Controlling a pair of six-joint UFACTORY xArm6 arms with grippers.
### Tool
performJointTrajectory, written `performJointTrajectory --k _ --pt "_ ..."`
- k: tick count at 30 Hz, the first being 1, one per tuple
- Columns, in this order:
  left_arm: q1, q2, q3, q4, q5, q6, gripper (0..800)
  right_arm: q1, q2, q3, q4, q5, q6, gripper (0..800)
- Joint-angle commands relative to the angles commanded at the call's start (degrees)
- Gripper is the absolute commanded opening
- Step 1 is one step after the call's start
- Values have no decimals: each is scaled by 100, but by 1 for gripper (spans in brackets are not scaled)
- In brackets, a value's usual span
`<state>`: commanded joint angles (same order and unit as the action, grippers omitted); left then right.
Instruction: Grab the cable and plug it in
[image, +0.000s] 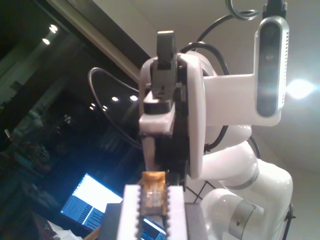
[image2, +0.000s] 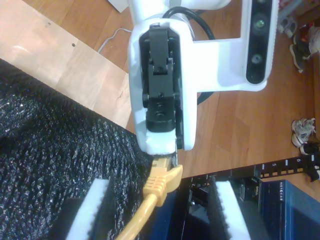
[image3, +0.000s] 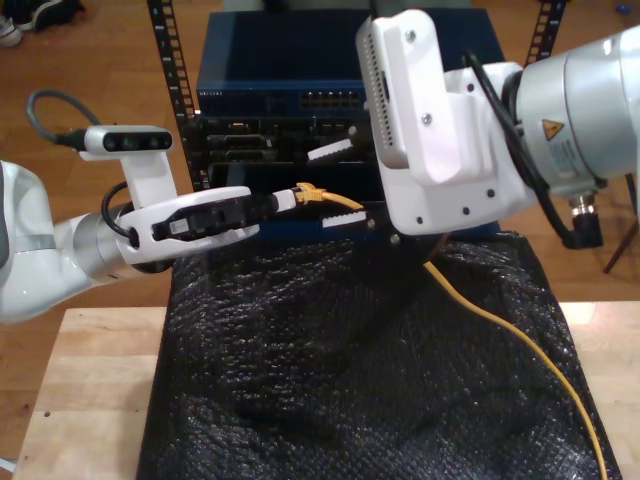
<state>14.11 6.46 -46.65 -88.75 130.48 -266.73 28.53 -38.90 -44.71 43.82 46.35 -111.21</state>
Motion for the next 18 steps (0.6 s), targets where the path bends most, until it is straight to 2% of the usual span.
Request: performJointTrajectory --k 7,18 --pt "-18 9 18 0 9 -167 13 9 44 -9 9 0 0 434" --pt "-26 35 18 18 18 -229 13 18 44 -9 44 -35 0 325"
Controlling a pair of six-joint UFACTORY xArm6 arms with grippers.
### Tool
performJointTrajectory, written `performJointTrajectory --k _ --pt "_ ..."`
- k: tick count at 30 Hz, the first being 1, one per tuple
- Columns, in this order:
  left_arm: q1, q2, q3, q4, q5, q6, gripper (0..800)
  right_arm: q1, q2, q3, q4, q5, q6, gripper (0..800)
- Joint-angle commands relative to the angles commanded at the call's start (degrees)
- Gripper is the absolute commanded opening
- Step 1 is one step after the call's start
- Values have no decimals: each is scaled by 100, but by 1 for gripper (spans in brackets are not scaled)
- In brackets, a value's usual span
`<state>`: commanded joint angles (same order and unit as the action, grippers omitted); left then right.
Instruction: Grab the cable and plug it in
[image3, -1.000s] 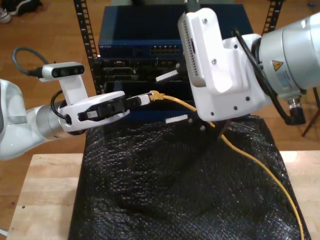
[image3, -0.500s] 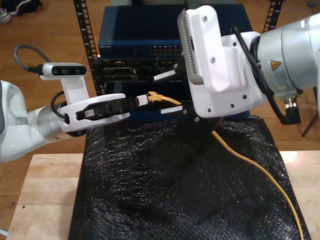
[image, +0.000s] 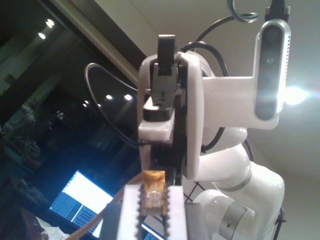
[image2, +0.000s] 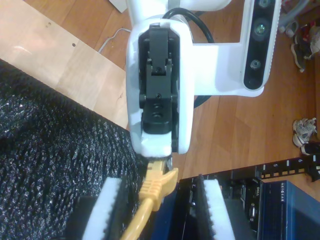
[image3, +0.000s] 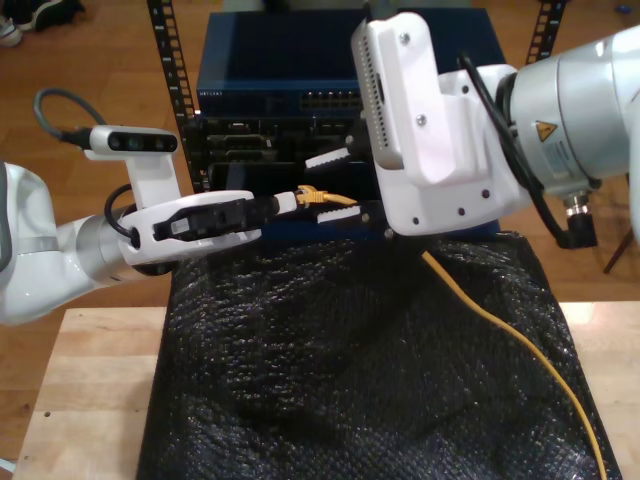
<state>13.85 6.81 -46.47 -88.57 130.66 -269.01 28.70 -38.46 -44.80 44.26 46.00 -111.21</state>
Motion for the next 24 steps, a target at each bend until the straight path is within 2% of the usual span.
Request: performJointTrajectory --k 24 --pt "-9 53 -9 0 88 -299 13 88 79 0 158 0 9 229"
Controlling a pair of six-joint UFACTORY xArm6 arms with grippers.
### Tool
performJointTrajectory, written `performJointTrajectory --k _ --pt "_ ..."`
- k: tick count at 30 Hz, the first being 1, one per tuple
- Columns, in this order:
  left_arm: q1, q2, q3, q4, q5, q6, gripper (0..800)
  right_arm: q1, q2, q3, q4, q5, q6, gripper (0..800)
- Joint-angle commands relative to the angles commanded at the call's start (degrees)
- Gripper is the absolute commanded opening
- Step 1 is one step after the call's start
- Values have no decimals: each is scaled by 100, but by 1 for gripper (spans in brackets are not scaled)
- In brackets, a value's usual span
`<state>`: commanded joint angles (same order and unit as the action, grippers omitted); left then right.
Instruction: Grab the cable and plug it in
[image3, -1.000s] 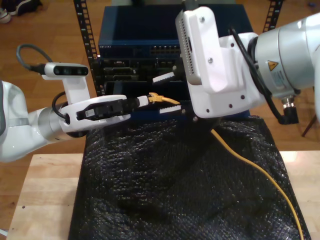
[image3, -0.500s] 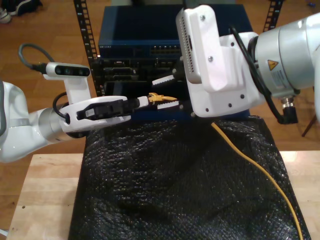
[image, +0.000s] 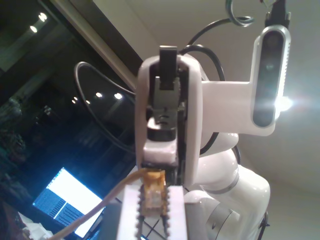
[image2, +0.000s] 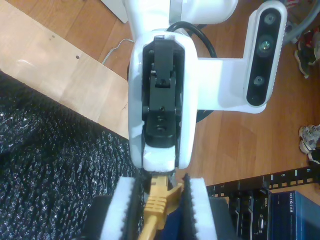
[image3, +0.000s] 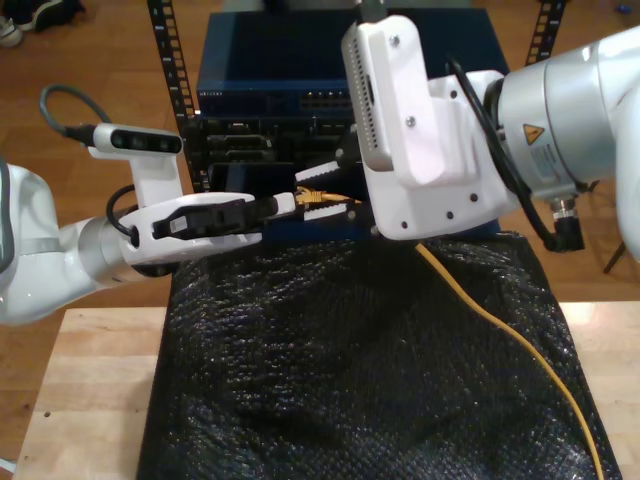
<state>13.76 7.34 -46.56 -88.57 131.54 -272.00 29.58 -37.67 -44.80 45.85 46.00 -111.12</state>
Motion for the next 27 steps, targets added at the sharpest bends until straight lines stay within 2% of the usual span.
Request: performJointTrajectory --k 27 --pt "-9 9 -9 0 97 0 14 -9 9 9 9 0 9 144"
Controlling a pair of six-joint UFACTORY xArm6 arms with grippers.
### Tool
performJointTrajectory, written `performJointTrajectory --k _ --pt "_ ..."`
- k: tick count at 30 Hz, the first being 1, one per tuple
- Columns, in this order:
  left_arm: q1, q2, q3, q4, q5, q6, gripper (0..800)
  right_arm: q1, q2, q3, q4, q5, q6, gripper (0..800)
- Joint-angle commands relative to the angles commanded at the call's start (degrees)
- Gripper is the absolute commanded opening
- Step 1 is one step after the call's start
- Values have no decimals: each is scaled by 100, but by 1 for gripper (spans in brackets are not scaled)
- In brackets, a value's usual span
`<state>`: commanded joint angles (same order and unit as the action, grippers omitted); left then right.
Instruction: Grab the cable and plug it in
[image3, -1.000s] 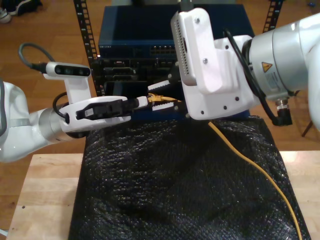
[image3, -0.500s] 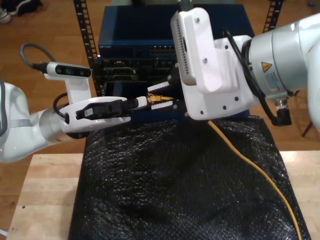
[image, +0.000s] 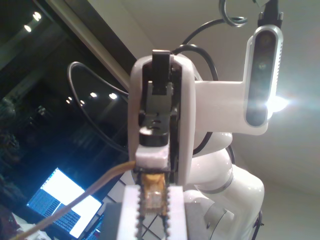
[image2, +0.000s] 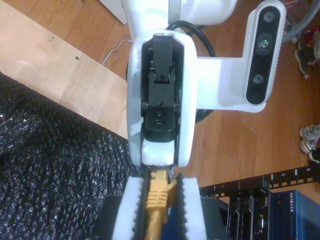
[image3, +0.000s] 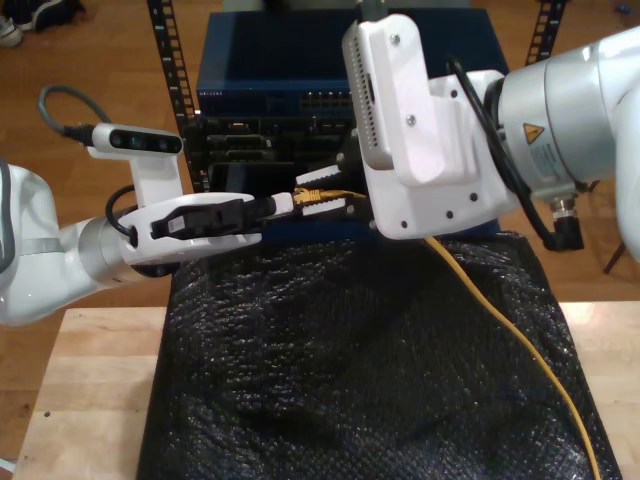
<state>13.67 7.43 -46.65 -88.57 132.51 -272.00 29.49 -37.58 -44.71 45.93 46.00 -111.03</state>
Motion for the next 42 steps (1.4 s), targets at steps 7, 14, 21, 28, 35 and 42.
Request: performJointTrajectory --k 7,14,21,28,35,42 --pt "0 18 0 0 9 -9 176 0 -9 9 114 0 0 1" --pt "9 70 18 -18 -53 0 574 0 0 0 114 0 0 1" --pt "9 53 -70 -35 -97 9 751 -26 176 -53 141 0 167 0" --pt "114 26 -422 -26 -492 26 793 -158 396 -220 141 26 519 0" --pt "501 26 -1090 158 -1029 35 794 -800 404 -413 132 281 1029 0" --pt "642 -9 -1556 888 -1530 158 795 -1688 712 -677 114 1046 1486 0"
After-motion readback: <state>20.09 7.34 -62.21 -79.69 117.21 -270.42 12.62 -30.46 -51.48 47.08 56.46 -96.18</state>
